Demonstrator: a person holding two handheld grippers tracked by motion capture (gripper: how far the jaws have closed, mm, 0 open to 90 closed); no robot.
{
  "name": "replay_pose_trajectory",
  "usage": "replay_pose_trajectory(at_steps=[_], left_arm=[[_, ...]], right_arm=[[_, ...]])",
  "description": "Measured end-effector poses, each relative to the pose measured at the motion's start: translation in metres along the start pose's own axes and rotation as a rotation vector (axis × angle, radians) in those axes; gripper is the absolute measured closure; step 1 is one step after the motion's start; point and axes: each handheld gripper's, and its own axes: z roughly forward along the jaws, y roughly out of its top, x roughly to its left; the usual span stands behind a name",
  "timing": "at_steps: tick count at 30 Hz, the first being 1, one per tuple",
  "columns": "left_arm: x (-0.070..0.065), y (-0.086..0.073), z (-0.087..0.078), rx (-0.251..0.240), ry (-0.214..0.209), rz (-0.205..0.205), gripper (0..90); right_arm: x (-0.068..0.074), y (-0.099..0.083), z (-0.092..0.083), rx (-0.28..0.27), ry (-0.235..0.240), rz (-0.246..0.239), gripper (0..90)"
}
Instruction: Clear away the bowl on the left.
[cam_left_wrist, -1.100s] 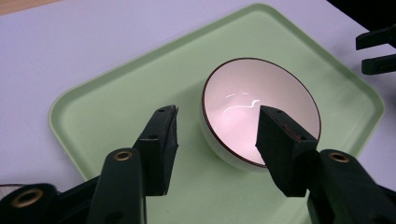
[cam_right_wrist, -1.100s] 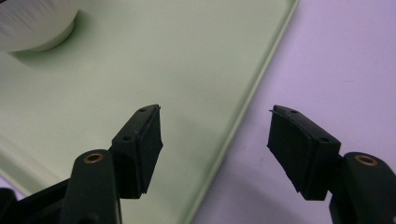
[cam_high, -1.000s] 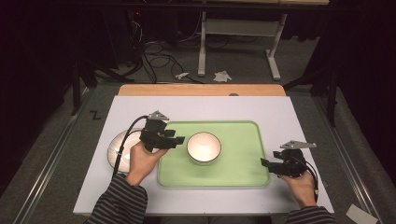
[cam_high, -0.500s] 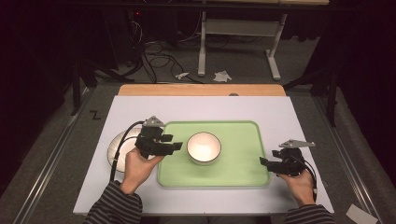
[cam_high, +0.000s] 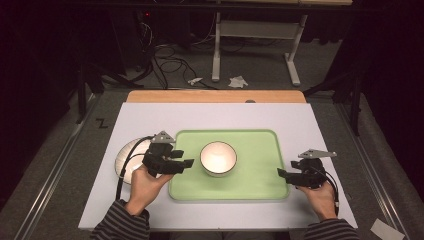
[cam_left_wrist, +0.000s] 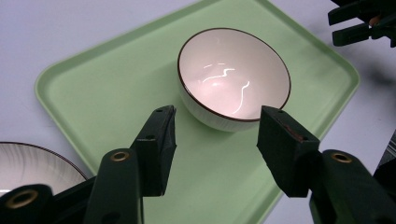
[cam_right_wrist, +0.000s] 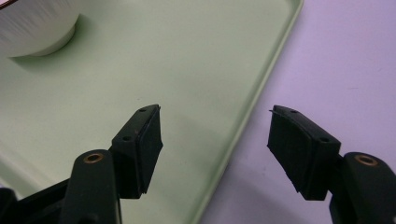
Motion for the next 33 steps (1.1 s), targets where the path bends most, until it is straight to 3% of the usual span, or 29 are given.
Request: replay_pose_trajectory(at_steps=[11, 33], left_arm=[[-0.001, -0.011, -0.001, 0.029, -0.003, 0.004, 46.9], [0.006, -0.031, 0.006, 0.091, 0.056, 0.052, 46.6]], right_arm=[[0.001, 0.000, 0.000, -0.003, 0.004, -0.003, 36.4], [0.001, 0.000, 0.000, 0.003, 0.006, -0.011, 36.3]])
